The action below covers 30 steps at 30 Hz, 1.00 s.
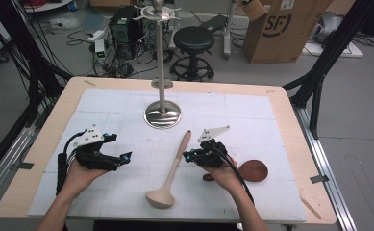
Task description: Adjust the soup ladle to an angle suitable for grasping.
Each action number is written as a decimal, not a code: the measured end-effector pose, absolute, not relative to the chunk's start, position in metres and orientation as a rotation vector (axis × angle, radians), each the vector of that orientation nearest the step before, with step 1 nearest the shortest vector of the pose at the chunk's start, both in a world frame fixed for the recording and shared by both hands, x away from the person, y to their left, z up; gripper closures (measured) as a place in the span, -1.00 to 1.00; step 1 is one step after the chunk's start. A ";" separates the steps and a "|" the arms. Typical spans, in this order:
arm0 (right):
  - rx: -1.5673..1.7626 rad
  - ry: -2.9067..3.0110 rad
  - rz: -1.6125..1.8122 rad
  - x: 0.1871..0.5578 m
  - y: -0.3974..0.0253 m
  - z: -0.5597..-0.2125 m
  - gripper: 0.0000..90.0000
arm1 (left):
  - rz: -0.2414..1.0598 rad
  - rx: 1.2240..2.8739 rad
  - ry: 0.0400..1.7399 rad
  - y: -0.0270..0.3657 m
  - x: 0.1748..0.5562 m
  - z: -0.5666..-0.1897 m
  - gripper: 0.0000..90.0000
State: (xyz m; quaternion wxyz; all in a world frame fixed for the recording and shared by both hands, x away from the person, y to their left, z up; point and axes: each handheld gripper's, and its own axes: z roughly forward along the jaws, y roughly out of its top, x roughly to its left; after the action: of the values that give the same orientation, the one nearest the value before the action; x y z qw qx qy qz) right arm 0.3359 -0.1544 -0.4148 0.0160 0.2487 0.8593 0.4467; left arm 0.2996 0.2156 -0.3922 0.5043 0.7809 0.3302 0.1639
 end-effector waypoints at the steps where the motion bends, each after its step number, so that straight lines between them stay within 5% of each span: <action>1: 0.776 2.676 1.386 0.338 -0.152 -0.415 0.98 | 0.394 1.882 0.797 0.216 0.300 -0.392 -0.76; 30: 0.946 2.642 1.271 0.397 -0.121 -0.438 0.98 | 0.378 1.873 0.788 0.216 0.301 -0.393 -0.76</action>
State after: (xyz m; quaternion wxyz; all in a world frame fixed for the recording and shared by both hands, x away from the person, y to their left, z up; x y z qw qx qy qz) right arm 0.3970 -0.1208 -0.4379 0.0302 0.3069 0.8572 0.4125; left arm 0.3007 0.2157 -0.3926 0.5120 0.7784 0.3276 0.1569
